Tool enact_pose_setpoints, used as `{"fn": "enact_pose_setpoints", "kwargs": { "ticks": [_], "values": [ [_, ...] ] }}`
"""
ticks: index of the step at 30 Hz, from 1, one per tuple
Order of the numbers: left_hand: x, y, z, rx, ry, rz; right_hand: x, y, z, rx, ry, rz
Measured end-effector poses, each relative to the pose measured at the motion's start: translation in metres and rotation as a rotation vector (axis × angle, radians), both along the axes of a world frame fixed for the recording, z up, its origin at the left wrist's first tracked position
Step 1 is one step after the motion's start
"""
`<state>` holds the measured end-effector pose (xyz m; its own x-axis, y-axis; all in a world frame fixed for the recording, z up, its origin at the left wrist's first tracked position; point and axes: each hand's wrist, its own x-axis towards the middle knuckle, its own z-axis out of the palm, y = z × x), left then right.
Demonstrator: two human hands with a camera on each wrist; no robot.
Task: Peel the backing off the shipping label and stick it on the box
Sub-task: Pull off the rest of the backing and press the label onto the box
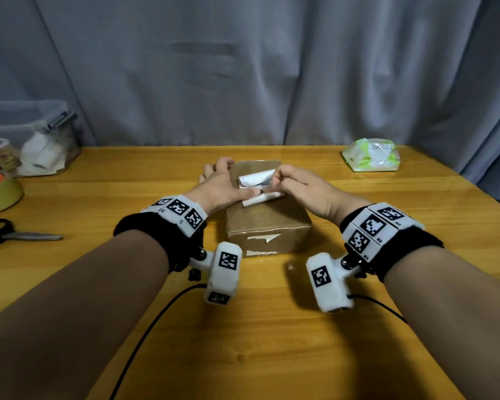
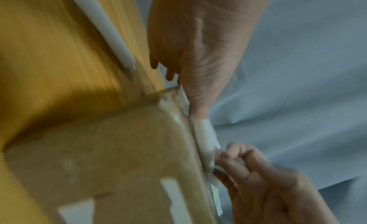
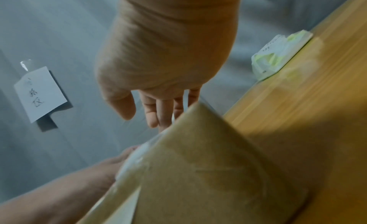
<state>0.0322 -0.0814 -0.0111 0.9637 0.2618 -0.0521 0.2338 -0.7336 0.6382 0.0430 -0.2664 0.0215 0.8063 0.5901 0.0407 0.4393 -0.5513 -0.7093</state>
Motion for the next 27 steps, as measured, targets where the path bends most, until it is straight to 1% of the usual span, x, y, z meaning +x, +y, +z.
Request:
{"fn": "enact_pose_setpoints", "kwargs": {
  "ticks": [4, 7, 9, 12, 17, 24, 27],
  "values": [
    [-0.002, 0.008, 0.0, -0.012, 0.032, 0.029, 0.002, -0.01, -0.001, 0.049, 0.053, -0.041],
    [-0.004, 0.014, 0.002, 0.012, 0.03, 0.057, 0.004, -0.017, -0.001, 0.064, 0.049, -0.078],
    [-0.003, 0.006, 0.004, 0.022, 0.019, 0.039, 0.004, -0.012, -0.001, 0.066, 0.051, -0.074],
    [0.001, -0.008, 0.003, 0.026, 0.029, 0.004, 0.008, -0.007, -0.006, 0.131, 0.1, -0.057],
    [0.002, -0.008, 0.002, 0.083, 0.078, -0.011, 0.011, -0.015, -0.013, 0.212, 0.168, -0.047],
    [-0.011, -0.009, 0.011, 0.188, 0.187, -0.199, 0.009, -0.014, -0.016, 0.299, 0.242, -0.055],
    [-0.01, -0.008, 0.014, 0.239, 0.141, -0.151, 0.011, -0.016, -0.02, 0.301, 0.222, -0.064]
  ]
}}
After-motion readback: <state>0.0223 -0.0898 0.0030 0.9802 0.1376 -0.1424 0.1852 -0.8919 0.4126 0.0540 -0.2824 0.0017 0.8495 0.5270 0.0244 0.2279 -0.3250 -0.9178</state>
